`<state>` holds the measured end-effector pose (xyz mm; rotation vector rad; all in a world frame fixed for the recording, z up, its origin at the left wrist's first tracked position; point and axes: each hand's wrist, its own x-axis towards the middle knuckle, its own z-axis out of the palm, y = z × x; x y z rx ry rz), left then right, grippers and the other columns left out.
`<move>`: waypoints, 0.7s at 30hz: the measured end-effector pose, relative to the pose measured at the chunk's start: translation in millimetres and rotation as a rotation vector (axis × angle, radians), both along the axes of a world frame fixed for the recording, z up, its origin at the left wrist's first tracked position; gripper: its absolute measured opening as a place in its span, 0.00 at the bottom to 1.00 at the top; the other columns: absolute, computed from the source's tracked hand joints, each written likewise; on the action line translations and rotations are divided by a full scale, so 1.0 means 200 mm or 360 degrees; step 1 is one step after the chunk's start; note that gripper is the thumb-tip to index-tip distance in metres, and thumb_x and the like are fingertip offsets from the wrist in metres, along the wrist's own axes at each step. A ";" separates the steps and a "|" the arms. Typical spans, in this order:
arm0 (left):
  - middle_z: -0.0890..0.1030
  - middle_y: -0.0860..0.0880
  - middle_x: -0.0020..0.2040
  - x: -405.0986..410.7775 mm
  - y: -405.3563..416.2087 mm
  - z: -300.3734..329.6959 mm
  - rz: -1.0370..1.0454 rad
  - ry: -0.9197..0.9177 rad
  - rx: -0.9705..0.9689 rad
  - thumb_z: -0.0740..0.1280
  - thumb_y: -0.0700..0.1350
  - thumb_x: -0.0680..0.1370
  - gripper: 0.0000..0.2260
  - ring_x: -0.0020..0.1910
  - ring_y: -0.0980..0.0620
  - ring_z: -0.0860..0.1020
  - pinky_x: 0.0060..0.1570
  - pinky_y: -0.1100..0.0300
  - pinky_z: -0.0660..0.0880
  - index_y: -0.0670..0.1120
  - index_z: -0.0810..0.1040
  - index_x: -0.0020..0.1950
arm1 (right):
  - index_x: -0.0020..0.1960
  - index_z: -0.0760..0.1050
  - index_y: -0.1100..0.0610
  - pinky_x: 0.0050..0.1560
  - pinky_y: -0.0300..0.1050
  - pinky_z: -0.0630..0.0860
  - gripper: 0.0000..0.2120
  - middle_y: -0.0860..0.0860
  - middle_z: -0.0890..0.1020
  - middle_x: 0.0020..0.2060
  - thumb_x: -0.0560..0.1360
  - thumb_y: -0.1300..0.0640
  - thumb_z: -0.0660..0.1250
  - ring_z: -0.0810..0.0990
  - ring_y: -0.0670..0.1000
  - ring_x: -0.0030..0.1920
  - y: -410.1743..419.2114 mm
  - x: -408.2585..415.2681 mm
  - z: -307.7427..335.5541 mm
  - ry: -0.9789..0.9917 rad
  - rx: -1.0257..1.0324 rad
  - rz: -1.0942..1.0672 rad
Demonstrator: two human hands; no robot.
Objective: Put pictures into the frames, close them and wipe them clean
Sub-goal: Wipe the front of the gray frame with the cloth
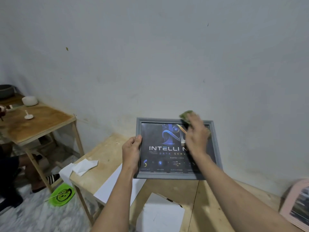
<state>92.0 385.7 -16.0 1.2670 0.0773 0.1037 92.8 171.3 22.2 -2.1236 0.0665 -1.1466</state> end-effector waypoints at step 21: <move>0.79 0.44 0.35 -0.01 0.00 0.04 -0.0195 0.0251 -0.0553 0.70 0.46 0.76 0.11 0.31 0.46 0.78 0.35 0.57 0.77 0.45 0.82 0.34 | 0.62 0.75 0.60 0.58 0.42 0.72 0.16 0.56 0.81 0.56 0.76 0.67 0.62 0.78 0.52 0.55 0.45 -0.31 -0.09 0.0661 -0.0361 0.1274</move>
